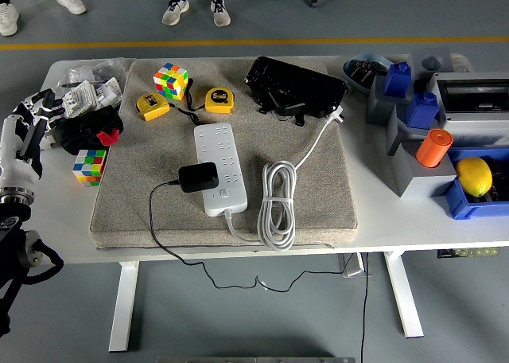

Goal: Put the plug near the board,insert it into the board,press the button,pull the plug out

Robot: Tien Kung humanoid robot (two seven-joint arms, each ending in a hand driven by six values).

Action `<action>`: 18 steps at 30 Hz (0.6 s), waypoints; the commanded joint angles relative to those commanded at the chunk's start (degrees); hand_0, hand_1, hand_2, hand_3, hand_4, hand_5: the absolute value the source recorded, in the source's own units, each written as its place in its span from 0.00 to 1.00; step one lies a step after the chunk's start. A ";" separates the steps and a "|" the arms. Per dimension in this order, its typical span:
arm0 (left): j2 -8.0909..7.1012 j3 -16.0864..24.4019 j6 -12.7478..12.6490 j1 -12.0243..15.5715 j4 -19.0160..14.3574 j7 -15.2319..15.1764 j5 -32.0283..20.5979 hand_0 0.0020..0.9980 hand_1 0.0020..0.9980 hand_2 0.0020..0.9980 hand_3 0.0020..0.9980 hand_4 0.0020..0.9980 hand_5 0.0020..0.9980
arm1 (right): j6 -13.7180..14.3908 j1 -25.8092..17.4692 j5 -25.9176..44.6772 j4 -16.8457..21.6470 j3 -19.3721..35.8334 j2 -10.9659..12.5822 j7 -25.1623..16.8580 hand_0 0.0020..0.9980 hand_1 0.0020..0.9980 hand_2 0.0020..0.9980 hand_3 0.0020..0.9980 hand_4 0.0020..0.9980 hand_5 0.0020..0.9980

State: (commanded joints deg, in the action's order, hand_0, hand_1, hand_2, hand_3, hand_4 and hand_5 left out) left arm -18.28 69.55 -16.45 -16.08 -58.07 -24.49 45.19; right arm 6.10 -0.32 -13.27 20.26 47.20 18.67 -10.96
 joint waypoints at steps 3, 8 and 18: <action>0.10 -0.21 0.05 -0.13 -0.09 0.02 0.05 0.59 0.66 0.66 0.72 1.00 0.61 | -0.01 -0.02 0.07 -0.03 -0.09 0.04 0.04 0.71 0.71 0.71 0.60 1.00 0.61; 0.19 -0.24 0.06 -0.42 -0.21 0.03 0.06 0.58 0.65 0.66 0.72 1.00 0.61 | -0.02 0.04 0.07 -0.02 -0.22 -0.01 0.18 0.71 0.71 0.71 0.60 1.00 0.61; 0.18 0.24 -0.05 -1.11 -0.50 -0.09 -0.15 0.58 0.65 0.66 0.71 1.00 0.61 | 0.06 0.31 0.07 0.02 -0.19 -0.07 0.44 0.71 0.72 0.71 0.60 1.00 0.61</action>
State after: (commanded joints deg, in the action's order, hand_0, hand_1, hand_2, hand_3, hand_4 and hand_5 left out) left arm -18.10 69.79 -16.49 -17.18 -58.57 -24.58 45.04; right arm 6.16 -0.01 -13.20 20.28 47.02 18.60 -10.52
